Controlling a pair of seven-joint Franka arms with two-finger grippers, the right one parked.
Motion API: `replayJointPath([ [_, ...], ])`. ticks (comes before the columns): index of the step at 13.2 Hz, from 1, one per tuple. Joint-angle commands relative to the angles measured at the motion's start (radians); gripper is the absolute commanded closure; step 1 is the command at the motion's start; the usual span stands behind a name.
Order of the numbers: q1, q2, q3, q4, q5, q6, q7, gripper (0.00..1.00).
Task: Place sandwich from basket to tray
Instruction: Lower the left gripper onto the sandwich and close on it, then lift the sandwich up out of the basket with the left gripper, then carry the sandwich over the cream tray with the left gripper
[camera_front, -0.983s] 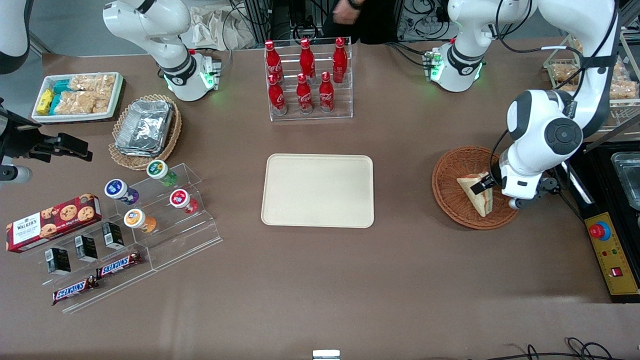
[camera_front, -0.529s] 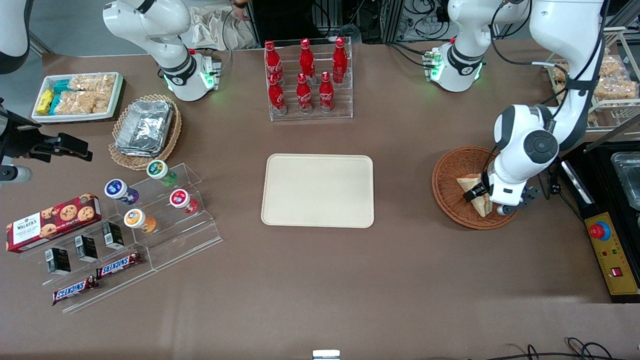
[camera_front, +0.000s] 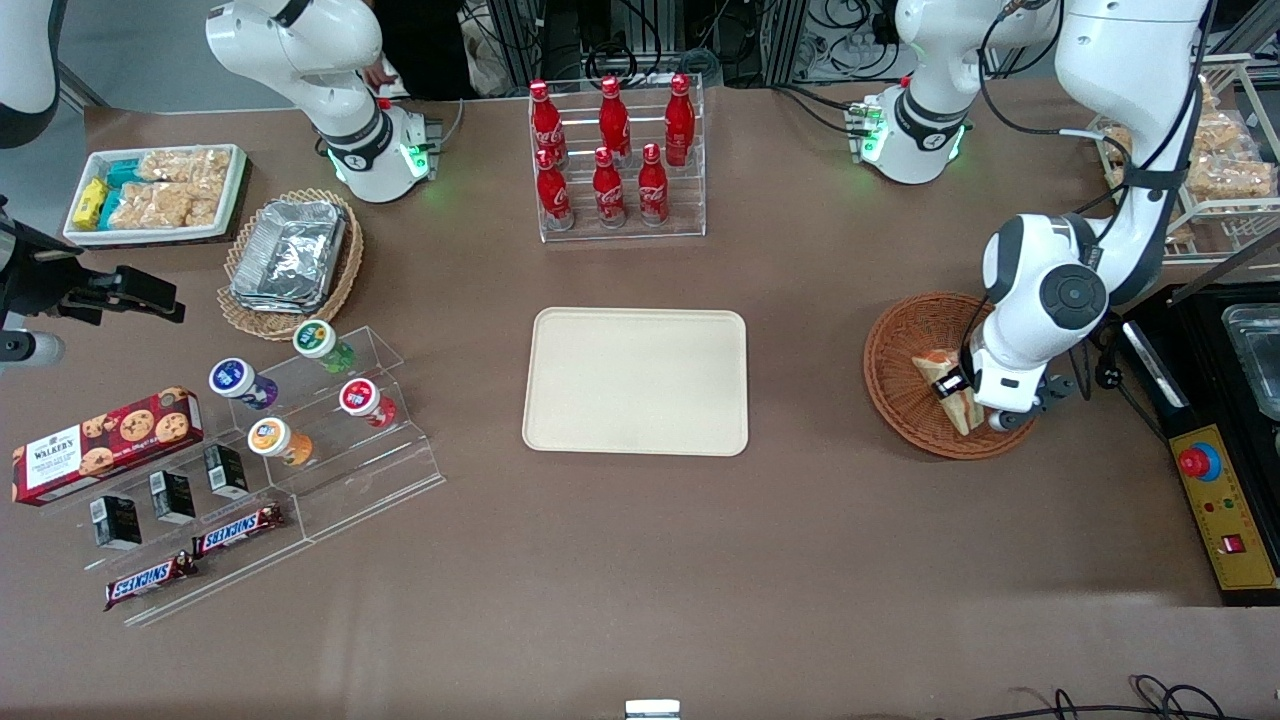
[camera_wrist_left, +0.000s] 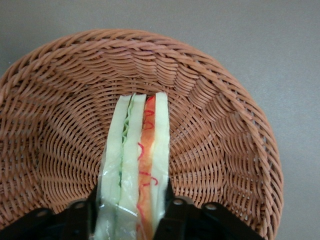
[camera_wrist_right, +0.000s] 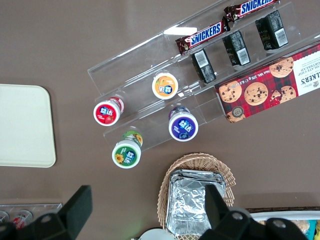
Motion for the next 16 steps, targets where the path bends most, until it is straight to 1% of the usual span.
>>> replayJointPath([
  [1,-0.005,-0.085,-0.011,-0.008,0.026,-0.066,-0.019,1.0],
  [3,-0.008,-0.14,-0.014,0.055,0.028,-0.201,-0.011,1.0],
  [4,-0.015,-0.155,-0.024,0.117,0.028,-0.302,-0.013,1.0],
  [7,-0.024,-0.157,-0.112,0.387,0.026,-0.649,-0.02,1.0],
  [9,-0.024,-0.16,-0.187,0.501,0.017,-0.764,-0.028,1.0],
  [11,-0.024,-0.158,-0.281,0.567,0.006,-0.817,-0.032,1.0],
  [13,-0.025,-0.143,-0.388,0.563,0.006,-0.802,-0.065,1.0],
  [14,-0.028,-0.107,-0.439,0.56,0.006,-0.78,-0.066,1.0],
  [16,-0.056,-0.03,-0.5,0.537,0.013,-0.713,-0.056,1.0],
])
